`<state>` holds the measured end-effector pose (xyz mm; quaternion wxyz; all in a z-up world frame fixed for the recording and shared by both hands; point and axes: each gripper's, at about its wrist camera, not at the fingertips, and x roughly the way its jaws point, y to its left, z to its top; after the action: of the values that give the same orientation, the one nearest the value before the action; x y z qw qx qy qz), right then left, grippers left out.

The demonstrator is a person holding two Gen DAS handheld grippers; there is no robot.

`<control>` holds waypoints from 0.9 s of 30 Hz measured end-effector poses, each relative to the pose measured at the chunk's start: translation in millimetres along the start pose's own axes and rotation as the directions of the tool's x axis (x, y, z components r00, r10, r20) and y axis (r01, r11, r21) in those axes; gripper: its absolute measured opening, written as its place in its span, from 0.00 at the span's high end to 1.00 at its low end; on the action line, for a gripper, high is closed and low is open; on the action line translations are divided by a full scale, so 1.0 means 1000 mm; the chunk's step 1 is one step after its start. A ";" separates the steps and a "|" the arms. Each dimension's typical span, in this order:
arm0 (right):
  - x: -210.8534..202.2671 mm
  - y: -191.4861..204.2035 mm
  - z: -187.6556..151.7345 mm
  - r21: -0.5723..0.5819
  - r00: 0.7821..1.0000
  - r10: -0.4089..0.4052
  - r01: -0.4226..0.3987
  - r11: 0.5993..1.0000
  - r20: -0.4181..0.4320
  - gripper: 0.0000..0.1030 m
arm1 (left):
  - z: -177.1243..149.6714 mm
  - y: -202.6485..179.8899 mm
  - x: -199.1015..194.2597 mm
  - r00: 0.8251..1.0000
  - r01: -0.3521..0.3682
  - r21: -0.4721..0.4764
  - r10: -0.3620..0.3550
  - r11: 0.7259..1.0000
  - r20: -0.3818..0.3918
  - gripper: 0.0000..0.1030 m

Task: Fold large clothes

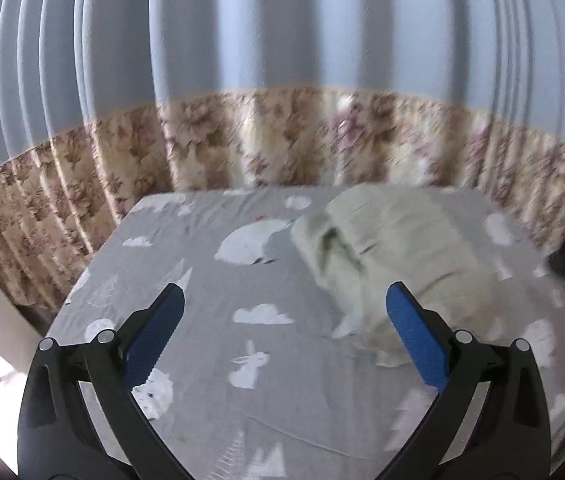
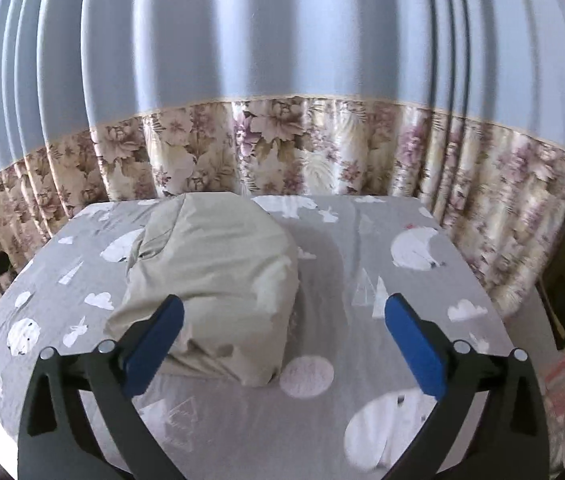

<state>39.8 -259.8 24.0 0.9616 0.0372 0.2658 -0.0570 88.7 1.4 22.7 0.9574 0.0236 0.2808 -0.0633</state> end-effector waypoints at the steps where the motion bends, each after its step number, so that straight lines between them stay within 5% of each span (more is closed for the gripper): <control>1: -0.009 0.005 -0.002 -0.001 1.000 -0.003 0.003 1.000 0.026 0.02 | -0.001 -0.002 -0.010 1.000 0.009 -0.015 -0.008 1.000 0.024 0.03; 5: -0.032 0.024 -0.010 -0.020 0.998 -0.046 0.047 0.999 0.043 0.02 | -0.007 -0.014 -0.043 0.999 0.016 -0.014 -0.015 1.000 0.052 0.03; 8: -0.043 0.027 -0.015 0.033 1.000 0.023 -0.024 0.999 0.017 0.02 | -0.014 -0.028 -0.056 0.998 0.054 0.037 -0.055 0.998 0.029 0.03; 11: -0.054 0.024 -0.019 0.105 0.998 0.055 -0.056 0.993 0.006 0.02 | -0.025 -0.041 -0.062 1.000 -0.015 0.083 0.013 0.996 0.018 0.03; 17: -0.065 0.019 -0.023 0.177 0.999 -0.032 0.033 0.984 -0.008 0.02 | -0.033 -0.040 -0.061 0.999 -0.050 0.056 0.050 0.997 -0.011 0.03; 21: -0.072 0.025 -0.021 0.127 0.992 -0.124 0.122 0.984 0.009 0.02 | -0.029 -0.034 -0.064 0.997 -0.076 0.039 0.076 0.996 0.015 0.03; 27: -0.073 0.036 -0.016 0.098 0.989 -0.149 0.146 0.984 0.017 0.02 | -0.020 -0.026 -0.068 0.996 -0.087 0.021 0.086 0.996 0.036 0.03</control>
<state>-25.9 -216.2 49.0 0.9550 0.0632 0.2531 -0.1413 18.1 -15.2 42.3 0.9636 0.0455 0.2621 -0.0254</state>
